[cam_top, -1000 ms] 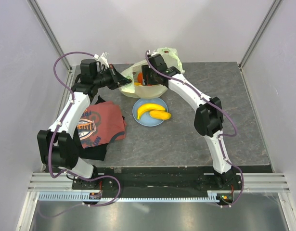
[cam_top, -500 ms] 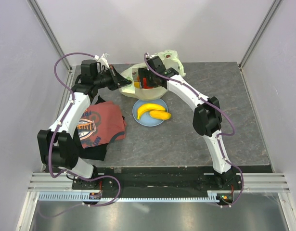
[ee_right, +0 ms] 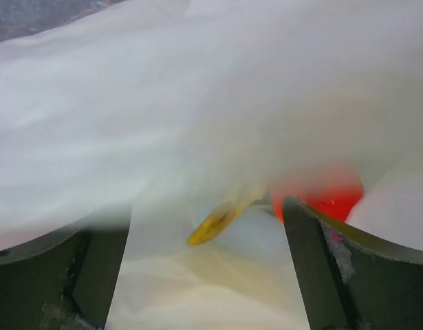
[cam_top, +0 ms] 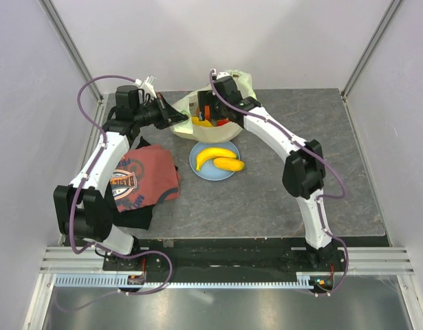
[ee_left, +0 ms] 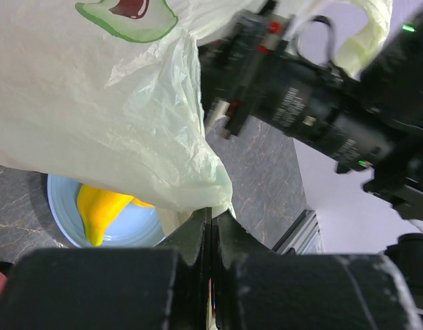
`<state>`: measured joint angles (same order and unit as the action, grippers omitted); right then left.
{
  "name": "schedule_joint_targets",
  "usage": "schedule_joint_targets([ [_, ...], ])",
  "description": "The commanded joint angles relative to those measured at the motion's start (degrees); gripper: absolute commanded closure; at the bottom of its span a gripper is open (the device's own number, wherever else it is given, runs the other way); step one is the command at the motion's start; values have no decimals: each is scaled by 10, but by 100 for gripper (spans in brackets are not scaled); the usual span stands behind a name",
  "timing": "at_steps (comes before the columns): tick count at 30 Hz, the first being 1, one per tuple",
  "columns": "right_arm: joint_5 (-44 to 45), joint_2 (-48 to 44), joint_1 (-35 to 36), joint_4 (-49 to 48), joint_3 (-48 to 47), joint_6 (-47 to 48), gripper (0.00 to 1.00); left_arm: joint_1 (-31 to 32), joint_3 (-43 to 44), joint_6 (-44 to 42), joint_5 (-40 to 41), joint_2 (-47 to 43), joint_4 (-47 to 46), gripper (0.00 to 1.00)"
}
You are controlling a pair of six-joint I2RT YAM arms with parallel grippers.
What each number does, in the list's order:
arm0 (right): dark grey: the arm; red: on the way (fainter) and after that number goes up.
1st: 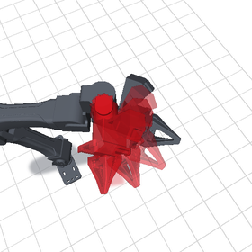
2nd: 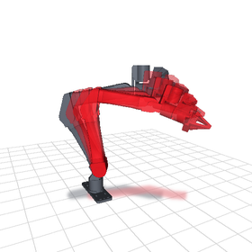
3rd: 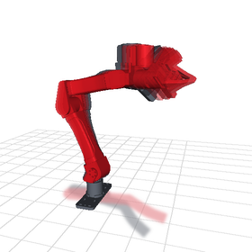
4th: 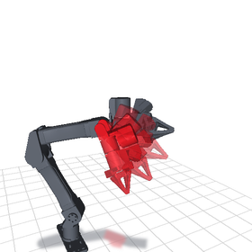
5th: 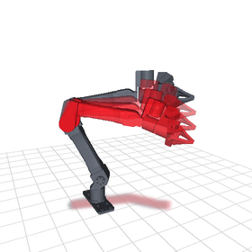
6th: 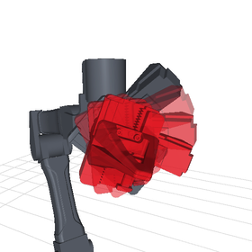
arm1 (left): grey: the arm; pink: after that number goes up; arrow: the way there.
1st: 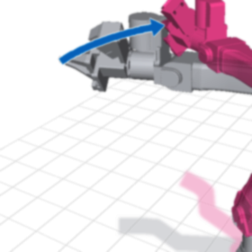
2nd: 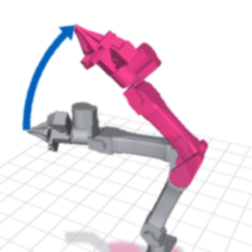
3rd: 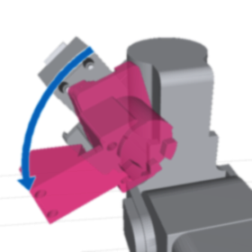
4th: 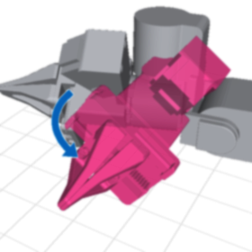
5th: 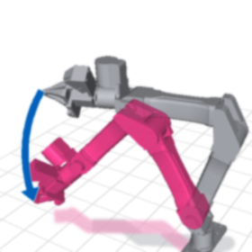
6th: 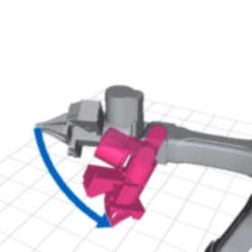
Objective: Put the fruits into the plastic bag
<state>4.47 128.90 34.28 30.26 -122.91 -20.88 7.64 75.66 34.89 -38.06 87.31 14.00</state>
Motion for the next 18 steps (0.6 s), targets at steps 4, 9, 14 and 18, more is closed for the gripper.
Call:
schedule_joint_targets([
  [4,-38,-214,10,-197,169,50,2,2,0,7,-10,-6,-22,98],
  [9,-76,-302,35,-194,267,85,4,2,4,8,-6,-1,-25,99],
  [14,-29,-380,54,-181,401,51,4,2,6,18,-3,5,-24,98],
  [18,-27,-409,56,-145,477,53,4,2,5,18,-3,5,-22,99],
])
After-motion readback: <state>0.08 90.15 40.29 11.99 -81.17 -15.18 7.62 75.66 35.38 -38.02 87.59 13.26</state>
